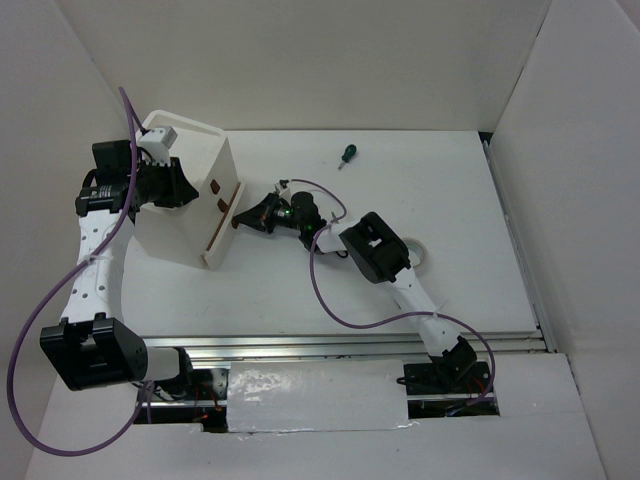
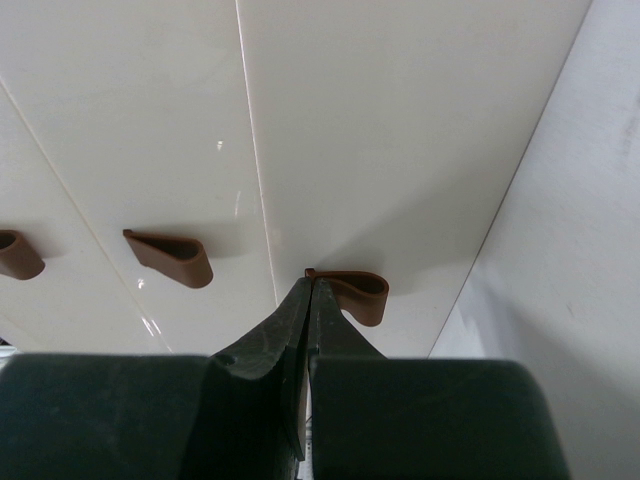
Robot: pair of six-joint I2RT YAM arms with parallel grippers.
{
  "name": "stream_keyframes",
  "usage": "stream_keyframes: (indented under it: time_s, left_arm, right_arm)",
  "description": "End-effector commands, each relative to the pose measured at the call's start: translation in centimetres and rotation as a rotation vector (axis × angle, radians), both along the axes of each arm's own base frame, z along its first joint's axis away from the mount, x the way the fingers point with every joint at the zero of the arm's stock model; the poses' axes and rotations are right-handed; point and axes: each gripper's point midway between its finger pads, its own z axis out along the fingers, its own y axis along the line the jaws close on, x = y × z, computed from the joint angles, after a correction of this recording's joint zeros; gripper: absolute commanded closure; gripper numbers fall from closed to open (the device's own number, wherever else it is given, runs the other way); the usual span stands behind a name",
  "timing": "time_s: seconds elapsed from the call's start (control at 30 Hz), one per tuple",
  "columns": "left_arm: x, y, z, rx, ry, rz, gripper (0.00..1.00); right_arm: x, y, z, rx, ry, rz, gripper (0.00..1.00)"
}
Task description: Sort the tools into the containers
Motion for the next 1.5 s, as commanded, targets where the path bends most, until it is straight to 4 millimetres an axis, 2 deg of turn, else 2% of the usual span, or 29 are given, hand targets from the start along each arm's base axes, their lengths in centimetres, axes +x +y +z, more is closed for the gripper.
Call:
stream_keyframes:
  time_s: [0.0,0.03,0.1,0.3,0.43,0.47,0.73,0.8,1.0,1.03,1.23,1.27,1.3,1.33,1.37,1.4,1.47]
  left_arm:
    - [-4.2,1.2,-6.7,-0.018,0.320,0.082,1.00]
    - [-4.2,1.2,-6.7,-0.017,0.320,0.082,1.00]
    - [-4.2,1.3,-6.8,-0.016,0.321,0.087,1.00]
    - [-3.9,1.4,-6.8,-0.035,0.329,0.122,1.00]
    - [-3.8,1.5,-6.7,-0.031,0.325,0.127,1.00]
    - [-3.7,1.5,-6.7,-0.032,0.327,0.127,1.00]
    - [-3.6,1.5,-6.9,-0.038,0.326,0.129,1.00]
    - [-3.6,1.5,-6.9,-0.035,0.327,0.130,1.00]
    - [-3.6,1.5,-7.0,-0.034,0.327,0.132,1.00]
    - [-3.6,1.5,-7.0,-0.036,0.326,0.130,1.00]
    - [-3.5,1.5,-6.8,-0.033,0.318,0.130,1.00]
    - [-3.5,1.5,-6.7,-0.035,0.316,0.130,1.00]
    - [-3.4,1.5,-6.6,-0.035,0.311,0.129,1.00]
    - [-3.4,1.5,-6.5,-0.036,0.309,0.128,1.00]
    - [-3.4,1.4,-6.5,-0.036,0.308,0.126,1.00]
    - [-3.3,1.4,-6.4,-0.038,0.306,0.126,1.00]
    - [-3.1,1.4,-6.0,-0.039,0.293,0.118,1.00]
  right_arm:
    - [0.1,-1.3,5.9,0.072,-0.128,0.008,1.00]
    - [0.0,-1.7,5.5,0.065,-0.119,0.009,1.00]
    - [-0.2,-2.1,6.2,0.070,-0.128,0.011,1.00]
    - [-0.4,-4.4,6.4,0.054,-0.126,0.006,1.00]
    - [-0.4,-6.5,5.4,0.025,-0.110,-0.013,1.00]
    - [-0.3,-7.0,5.8,0.026,-0.117,-0.020,1.00]
    - [-0.7,-9.9,5.2,-0.003,-0.110,-0.038,1.00]
    - [-0.9,-10.3,5.5,-0.006,-0.119,-0.039,1.00]
    - [-1.6,-12.3,4.7,-0.041,-0.105,-0.055,1.00]
    - [-1.7,-12.5,5.1,-0.038,-0.111,-0.053,1.00]
    - [-2.1,-13.8,4.6,-0.067,-0.109,-0.055,1.00]
    - [-2.3,-13.7,4.8,-0.072,-0.120,-0.046,0.94]
    - [-2.2,-13.8,5.0,-0.074,-0.124,-0.045,0.63]
    - [-2.2,-13.8,5.2,-0.074,-0.133,-0.042,0.49]
    - [-2.3,-13.8,5.3,-0.083,-0.147,-0.031,0.40]
    - [-1.9,-13.8,5.8,-0.094,-0.150,-0.032,0.37]
    - [-1.6,-13.8,6.6,-0.104,-0.194,-0.027,0.36]
